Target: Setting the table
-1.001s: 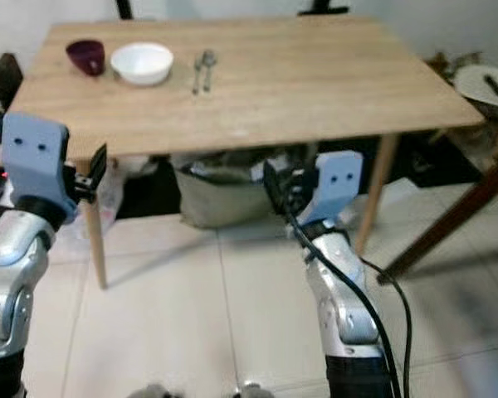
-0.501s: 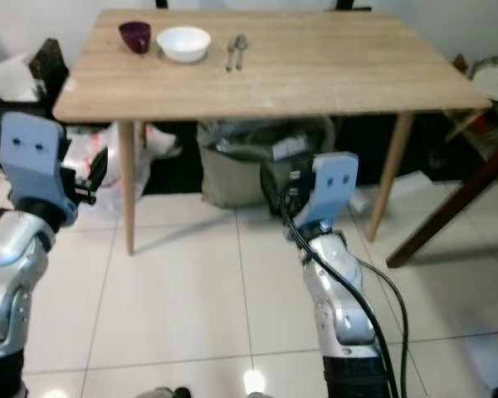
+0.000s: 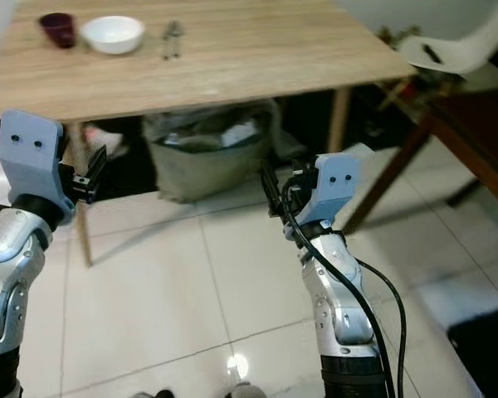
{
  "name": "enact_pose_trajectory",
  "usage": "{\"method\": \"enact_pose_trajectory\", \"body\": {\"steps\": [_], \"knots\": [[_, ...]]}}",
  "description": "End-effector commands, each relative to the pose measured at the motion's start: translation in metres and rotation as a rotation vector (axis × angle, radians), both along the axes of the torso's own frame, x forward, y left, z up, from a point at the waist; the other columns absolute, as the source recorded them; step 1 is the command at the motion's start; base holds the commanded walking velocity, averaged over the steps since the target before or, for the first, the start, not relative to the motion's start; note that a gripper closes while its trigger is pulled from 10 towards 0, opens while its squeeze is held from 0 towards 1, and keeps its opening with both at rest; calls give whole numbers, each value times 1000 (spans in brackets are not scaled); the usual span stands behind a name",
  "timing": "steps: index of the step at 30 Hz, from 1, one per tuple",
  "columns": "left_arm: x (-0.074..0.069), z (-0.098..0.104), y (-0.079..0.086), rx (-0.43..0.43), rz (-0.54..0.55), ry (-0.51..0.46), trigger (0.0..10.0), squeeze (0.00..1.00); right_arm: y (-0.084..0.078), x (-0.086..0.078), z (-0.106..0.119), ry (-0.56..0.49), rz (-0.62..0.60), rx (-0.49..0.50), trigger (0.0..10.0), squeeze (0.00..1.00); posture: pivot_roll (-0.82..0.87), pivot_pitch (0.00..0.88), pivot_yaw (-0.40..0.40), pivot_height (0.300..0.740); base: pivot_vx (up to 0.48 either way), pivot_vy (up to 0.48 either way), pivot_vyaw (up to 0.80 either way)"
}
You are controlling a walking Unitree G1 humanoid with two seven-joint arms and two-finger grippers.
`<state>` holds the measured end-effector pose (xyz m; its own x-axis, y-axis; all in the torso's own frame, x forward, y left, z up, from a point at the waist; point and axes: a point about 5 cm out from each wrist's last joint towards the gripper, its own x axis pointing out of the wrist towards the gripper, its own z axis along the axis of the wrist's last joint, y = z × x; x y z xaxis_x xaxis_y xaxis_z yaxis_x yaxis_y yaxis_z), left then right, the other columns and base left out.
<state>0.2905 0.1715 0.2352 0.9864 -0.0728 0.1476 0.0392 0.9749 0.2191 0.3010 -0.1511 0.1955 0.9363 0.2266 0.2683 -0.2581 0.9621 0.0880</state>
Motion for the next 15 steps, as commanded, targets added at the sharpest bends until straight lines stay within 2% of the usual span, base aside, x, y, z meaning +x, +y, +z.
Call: {"method": "enact_pose_trajectory", "body": {"steps": [1,8,9,10,11,12,13,14,15], "knots": [[0,-5,-2,-3,-19,27,10000,0,-1,-1,-3,14,0,5,10000,0,-54,38,52,740,0,0,-800],[-3,-18,3,21,-4,62,10000,0,-1,-3,-22,75,16,-17,10000,0,-54,36,54,740,0,0,-800],[-7,-32,13,29,44,97,10000,0,1,-5,-43,142,43,-39,10000,0,-54,36,54,740,0,0,-800],[-10,-40,19,32,73,116,10000,0,2,-7,-53,180,60,-49,10000,0,-54,36,54,740,0,0,-800],[-10,-40,19,32,73,116,10000,0,2,-7,-53,180,60,-49,10000,0,-54,36,54,740,0,0,-800],[-20,-66,34,46,149,187,10000,0,4,-11,-82,281,96,-74,10000,0,-43,39,36,740,0,0,-800],[-20,-66,34,46,149,187,10000,0,4,-11,-82,281,96,-74,10000,0,-43,39,36,740,0,0,-800],[-24,-76,39,66,172,214,10000,0,5,-13,-91,312,103,-80,10000,0,-36,39,25,740,0,0,-800],[-35,-103,45,98,186,293,10000,0,7,-17,-114,395,125,-91,10000,0,-28,41,10,740,0,0,-800]]}}
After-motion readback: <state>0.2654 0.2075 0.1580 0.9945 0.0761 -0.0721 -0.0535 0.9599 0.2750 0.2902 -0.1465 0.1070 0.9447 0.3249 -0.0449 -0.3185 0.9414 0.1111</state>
